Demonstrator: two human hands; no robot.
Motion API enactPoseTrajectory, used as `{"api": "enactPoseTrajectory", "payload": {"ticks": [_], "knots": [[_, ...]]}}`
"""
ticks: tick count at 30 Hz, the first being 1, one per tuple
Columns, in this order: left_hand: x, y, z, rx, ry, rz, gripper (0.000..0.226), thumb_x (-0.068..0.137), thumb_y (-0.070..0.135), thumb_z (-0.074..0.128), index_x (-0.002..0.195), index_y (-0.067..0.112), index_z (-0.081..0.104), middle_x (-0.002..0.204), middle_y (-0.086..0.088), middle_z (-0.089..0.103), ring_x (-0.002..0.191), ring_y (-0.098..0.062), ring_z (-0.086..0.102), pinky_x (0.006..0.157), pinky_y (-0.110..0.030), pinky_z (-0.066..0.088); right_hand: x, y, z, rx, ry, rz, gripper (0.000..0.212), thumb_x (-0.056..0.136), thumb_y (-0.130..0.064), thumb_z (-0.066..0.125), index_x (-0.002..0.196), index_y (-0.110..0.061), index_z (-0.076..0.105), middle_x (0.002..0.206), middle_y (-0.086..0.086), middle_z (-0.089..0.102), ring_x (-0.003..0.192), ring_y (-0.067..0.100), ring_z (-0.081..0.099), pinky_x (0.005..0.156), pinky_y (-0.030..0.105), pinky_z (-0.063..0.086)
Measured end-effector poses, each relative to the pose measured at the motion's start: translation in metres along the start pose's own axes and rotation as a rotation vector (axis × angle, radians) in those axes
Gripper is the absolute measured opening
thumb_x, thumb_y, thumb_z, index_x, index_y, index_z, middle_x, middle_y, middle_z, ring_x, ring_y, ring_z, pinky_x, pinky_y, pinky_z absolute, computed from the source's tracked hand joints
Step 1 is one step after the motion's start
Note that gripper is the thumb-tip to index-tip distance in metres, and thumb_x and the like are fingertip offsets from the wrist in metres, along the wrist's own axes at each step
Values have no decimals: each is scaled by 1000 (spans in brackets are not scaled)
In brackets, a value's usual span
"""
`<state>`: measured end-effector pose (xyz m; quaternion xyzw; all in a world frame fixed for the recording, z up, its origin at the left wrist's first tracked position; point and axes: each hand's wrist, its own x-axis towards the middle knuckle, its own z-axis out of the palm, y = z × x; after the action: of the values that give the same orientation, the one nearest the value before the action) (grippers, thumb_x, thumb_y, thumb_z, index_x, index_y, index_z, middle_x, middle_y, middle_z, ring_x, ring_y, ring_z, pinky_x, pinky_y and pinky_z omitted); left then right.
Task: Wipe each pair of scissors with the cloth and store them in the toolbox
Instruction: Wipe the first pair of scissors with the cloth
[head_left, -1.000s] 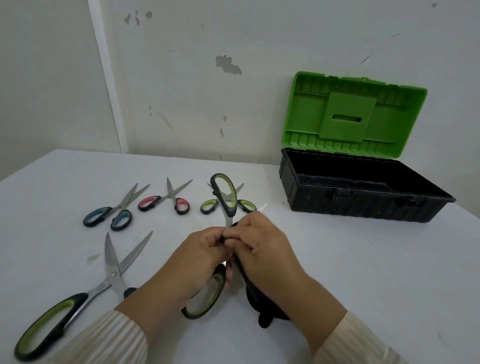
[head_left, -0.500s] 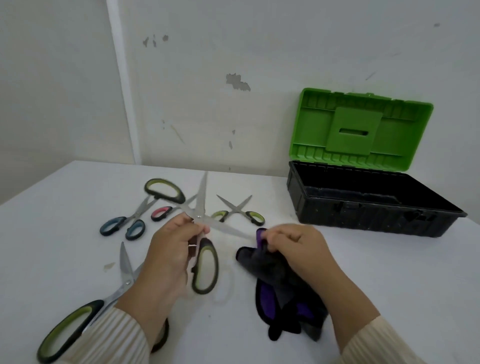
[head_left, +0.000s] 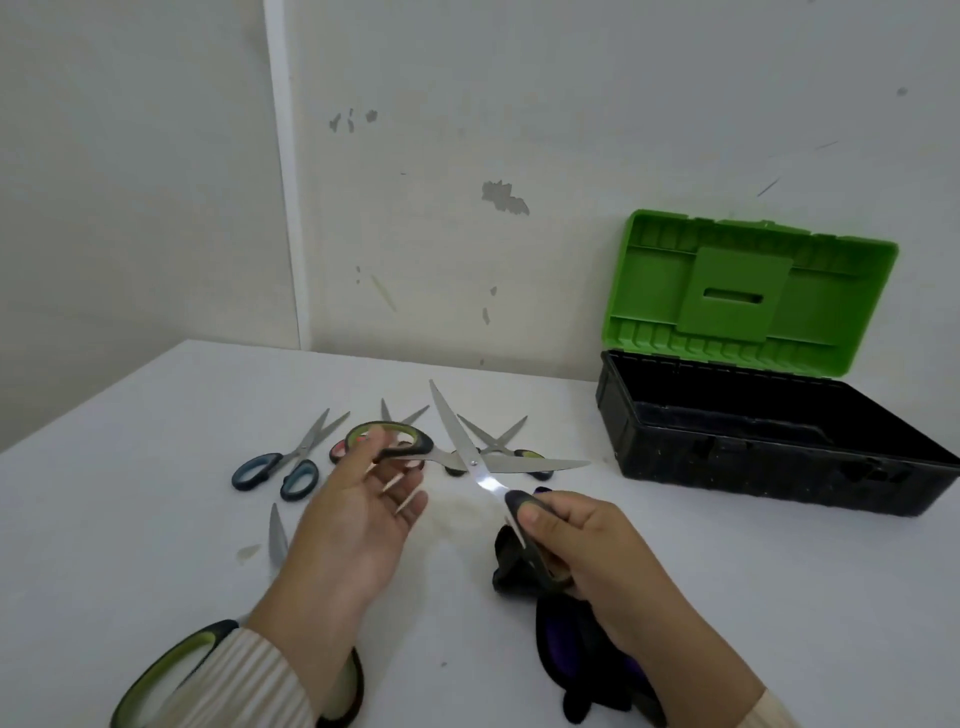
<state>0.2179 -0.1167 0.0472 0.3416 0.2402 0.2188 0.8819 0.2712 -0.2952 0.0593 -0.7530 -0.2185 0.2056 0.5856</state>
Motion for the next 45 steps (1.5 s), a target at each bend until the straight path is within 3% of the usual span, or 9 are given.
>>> {"api": "enactPoseTrajectory", "payload": {"ticks": [7,11,18,21,25,32,38,41,45], "knots": [[-16,-13,7,221,-179,-113,18,86,-3,56,96,4,68,66,-5,69,56,-14,64,53,-24,56,3,3,-2,155,194,1,20,89,-21,56,77,-8,65,46,-9,48,41,4,39,40,14,33],[-32,-40,16,336,-375,-169,28,92,2,51,111,11,69,99,-13,75,82,-20,72,62,-29,57,5,11,9,137,220,-77,11,87,-20,58,80,-18,66,69,3,65,65,17,59,58,30,52],[-26,-36,11,309,-369,-195,30,91,2,53,115,14,66,91,-12,72,72,-22,70,54,-32,58,12,24,4,-411,278,-331,28,91,-44,41,102,-25,58,93,-3,57,87,0,52,72,8,40],[-26,-33,9,399,-375,-177,28,90,1,53,111,15,67,85,-11,72,68,-21,69,50,-31,57,13,17,-15,-555,391,-547,35,92,-26,36,124,-24,50,118,-7,52,100,-7,47,82,-2,32],[-32,-28,9,536,-478,-161,29,89,1,55,110,15,70,84,-12,72,62,-20,66,49,-30,52,16,12,-26,-1008,244,-781,56,74,1,50,123,-26,50,139,1,47,90,19,53,78,29,49],[-49,-32,37,666,-577,-130,23,88,8,62,105,17,73,88,-13,74,67,-20,66,53,-27,52,4,4,-71,-1125,72,-730,28,77,-7,59,100,-22,66,102,-2,67,85,20,59,77,25,48],[-31,-75,85,861,-333,304,24,97,40,40,95,35,63,98,5,72,99,-21,66,95,-39,50,7,-1,-134,-1038,272,-371,15,83,-15,60,95,-20,67,100,1,64,93,19,59,83,30,46],[-10,-105,100,1242,-447,385,33,101,28,33,130,30,49,132,4,55,122,-13,48,102,-24,33,20,-5,-166,-1100,371,-235,14,84,-17,58,96,-16,66,95,4,61,91,23,57,78,30,42],[12,-128,111,1849,-630,452,51,99,27,35,148,19,25,154,-1,31,138,-19,32,113,-30,23,61,-14,-197,-1200,387,-135,11,85,-16,56,88,-18,67,91,2,62,78,18,55,71,28,45]]}}
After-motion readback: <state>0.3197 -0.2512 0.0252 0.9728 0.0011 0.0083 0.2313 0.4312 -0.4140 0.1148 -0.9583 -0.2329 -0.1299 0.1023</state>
